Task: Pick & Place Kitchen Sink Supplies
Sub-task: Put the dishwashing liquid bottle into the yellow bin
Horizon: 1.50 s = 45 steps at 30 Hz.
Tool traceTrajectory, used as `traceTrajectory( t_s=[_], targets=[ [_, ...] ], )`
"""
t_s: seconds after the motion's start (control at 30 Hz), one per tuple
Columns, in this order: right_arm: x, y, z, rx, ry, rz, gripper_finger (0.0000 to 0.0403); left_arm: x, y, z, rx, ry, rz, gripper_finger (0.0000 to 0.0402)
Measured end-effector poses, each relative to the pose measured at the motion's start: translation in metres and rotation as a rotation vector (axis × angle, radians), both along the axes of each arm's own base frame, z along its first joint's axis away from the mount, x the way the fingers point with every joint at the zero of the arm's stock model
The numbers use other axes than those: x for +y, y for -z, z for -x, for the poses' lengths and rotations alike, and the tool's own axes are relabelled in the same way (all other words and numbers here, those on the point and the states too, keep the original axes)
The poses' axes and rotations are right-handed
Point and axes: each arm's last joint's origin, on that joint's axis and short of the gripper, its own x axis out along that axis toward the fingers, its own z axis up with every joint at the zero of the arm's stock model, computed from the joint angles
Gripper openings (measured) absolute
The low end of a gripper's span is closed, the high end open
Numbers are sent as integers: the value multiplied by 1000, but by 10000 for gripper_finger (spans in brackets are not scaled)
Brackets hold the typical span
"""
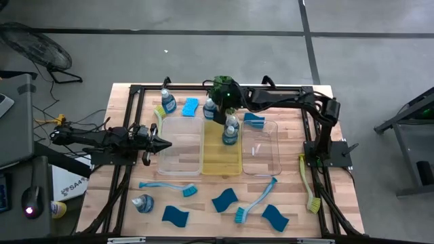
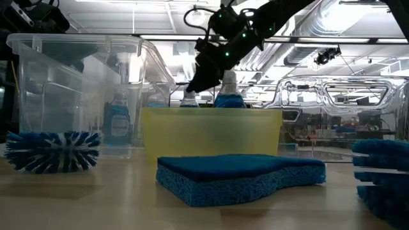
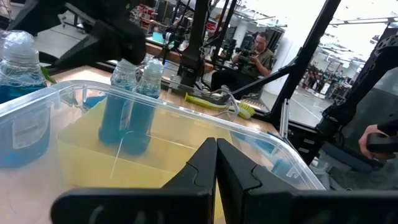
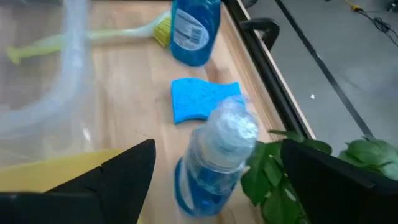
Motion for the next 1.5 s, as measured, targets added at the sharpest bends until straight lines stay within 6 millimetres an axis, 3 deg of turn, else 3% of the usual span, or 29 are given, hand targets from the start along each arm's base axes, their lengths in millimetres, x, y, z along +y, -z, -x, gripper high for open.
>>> traceTrajectory(
  t_s=[0.23, 0.6, 1.5],
  targets=[
    [-4, 9, -6, 9, -11, -19, 333, 0, 0, 0, 0, 0, 0, 2],
    [-9, 6, -12, 29, -10, -31, 315, 0, 0, 0, 0, 0, 0, 2],
    [-10, 11, -15, 10, -24, -76, 196, 0, 0, 0, 0, 0, 0, 2]
  ],
)
